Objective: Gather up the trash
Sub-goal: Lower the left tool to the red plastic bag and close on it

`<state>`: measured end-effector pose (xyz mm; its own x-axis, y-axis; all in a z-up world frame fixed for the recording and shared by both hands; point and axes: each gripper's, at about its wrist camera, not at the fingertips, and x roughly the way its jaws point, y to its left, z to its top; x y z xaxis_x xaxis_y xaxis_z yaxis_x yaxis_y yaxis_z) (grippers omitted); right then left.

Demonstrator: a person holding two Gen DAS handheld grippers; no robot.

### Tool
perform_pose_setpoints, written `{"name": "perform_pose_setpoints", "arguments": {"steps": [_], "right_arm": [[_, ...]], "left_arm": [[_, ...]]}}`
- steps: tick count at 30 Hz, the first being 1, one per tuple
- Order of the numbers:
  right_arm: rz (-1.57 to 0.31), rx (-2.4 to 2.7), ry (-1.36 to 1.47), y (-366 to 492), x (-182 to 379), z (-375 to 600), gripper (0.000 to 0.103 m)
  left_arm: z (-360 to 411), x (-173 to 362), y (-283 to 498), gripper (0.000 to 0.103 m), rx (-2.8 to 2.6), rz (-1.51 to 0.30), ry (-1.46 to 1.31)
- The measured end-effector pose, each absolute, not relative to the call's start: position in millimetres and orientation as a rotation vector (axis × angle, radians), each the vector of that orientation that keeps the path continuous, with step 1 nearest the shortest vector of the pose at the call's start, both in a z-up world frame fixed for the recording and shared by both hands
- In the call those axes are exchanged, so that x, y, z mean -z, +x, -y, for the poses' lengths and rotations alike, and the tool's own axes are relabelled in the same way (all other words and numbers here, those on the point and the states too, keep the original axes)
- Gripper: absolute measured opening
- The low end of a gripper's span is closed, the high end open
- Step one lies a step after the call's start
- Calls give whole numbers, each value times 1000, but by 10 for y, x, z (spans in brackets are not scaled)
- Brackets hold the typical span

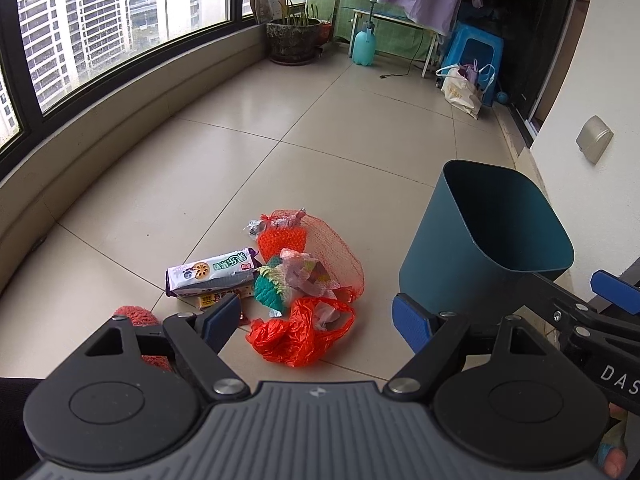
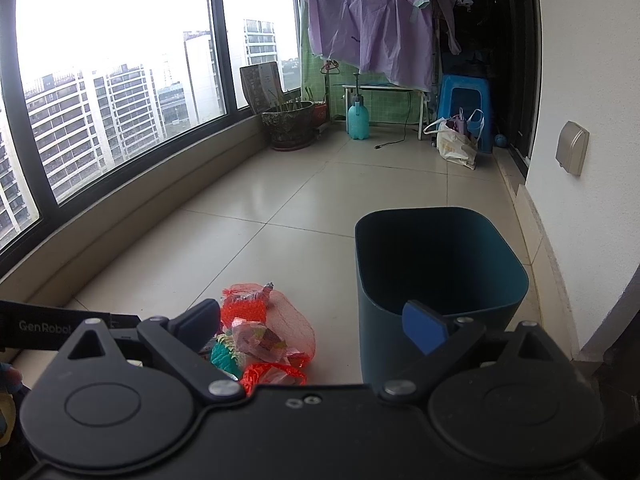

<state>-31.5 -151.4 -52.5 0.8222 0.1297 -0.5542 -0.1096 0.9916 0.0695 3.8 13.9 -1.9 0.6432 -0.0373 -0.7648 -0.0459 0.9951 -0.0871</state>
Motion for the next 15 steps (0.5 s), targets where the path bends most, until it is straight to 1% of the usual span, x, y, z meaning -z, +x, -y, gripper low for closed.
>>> {"name": "perform_pose_setpoints", "arguments": {"steps": [8,11,15], "right_arm": [[-604,-72,12,-105,334,1773,98],[-612,-15,-5,144,231,1998,98],[-613,55,-103,616,124,2265,98]], "left_arm": [[-148,42,301,83,-15,-886,-104],[-190,57,496,83,-25,-904,-116],[-275,62,805,83,-6,-936,-140]]}}
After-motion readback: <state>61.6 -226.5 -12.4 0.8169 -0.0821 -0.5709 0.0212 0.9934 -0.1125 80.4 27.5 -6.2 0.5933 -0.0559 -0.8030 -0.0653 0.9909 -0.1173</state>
